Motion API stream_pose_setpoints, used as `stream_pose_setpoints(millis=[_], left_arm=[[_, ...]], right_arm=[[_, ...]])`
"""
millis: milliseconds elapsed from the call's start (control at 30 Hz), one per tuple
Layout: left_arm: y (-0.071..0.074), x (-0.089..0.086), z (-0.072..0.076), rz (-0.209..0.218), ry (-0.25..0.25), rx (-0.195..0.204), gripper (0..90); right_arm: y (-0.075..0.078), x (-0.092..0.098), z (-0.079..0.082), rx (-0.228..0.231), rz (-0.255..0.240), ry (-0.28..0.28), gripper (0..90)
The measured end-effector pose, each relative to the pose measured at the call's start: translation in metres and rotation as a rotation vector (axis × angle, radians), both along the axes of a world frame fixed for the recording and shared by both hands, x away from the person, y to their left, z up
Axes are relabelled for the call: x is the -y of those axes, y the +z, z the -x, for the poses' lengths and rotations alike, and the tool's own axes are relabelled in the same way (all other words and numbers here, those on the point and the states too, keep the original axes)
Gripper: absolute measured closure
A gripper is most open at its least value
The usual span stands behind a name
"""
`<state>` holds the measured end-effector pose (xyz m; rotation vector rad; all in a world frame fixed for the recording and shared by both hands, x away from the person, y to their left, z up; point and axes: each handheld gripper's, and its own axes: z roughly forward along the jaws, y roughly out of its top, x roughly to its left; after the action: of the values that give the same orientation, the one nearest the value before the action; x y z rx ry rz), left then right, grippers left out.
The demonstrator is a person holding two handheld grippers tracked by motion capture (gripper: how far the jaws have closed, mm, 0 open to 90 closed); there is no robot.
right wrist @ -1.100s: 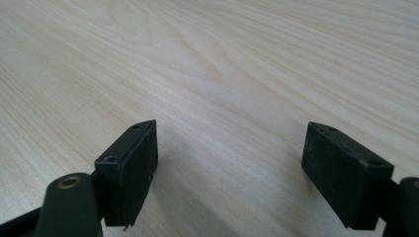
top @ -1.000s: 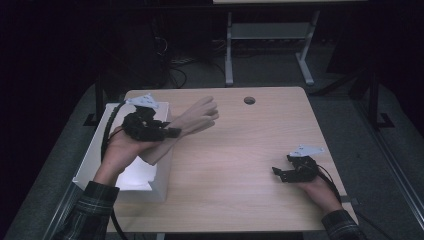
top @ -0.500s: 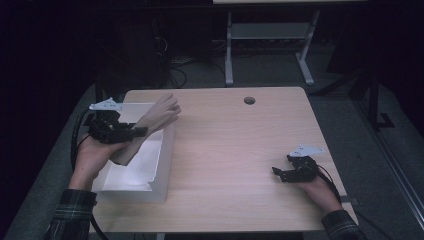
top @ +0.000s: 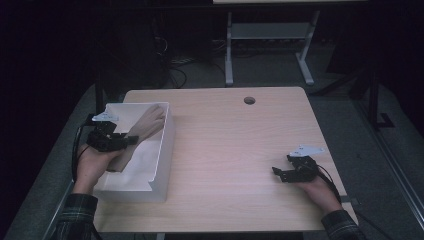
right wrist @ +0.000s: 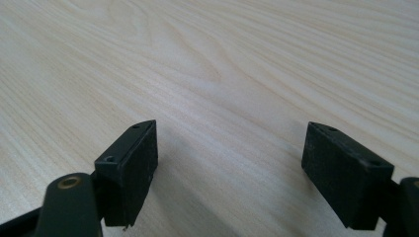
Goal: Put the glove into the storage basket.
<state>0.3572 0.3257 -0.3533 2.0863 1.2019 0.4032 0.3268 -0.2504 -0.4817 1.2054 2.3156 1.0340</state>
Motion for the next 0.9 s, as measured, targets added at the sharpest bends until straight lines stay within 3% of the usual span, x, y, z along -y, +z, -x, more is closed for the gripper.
stream_pose_setpoints(millis=[200, 400, 633, 733, 867, 900], left_arm=[[-0.023, 0.001, -0.005, -0.024, 0.014, -0.038, 68.2], [-0.045, 0.005, -0.010, -0.019, 0.011, -0.087, 66.5], [-0.062, 0.008, -0.013, -0.028, -0.002, -0.143, 62.3], [-0.066, 0.011, -0.014, -0.036, -0.016, -0.156, 54.5], [-0.064, 0.010, -0.015, -0.004, -0.013, -0.143, 44.9], [-0.061, 0.010, -0.014, 0.004, -0.001, -0.134, 37.7]], right_arm=[[0.000, 0.000, 0.000, 0.000, 0.000, -0.001, 21.5], [0.000, 0.000, 0.000, 0.000, -0.001, -0.001, 21.5], [0.000, 0.000, 0.000, 0.000, 0.000, -0.001, 21.5], [0.000, 0.000, 0.000, 0.000, 0.000, -0.001, 21.5], [0.000, 0.000, 0.000, 0.000, 0.000, 0.000, 21.5], [0.000, 0.000, 0.000, 0.000, -0.001, -0.001, 21.5]])
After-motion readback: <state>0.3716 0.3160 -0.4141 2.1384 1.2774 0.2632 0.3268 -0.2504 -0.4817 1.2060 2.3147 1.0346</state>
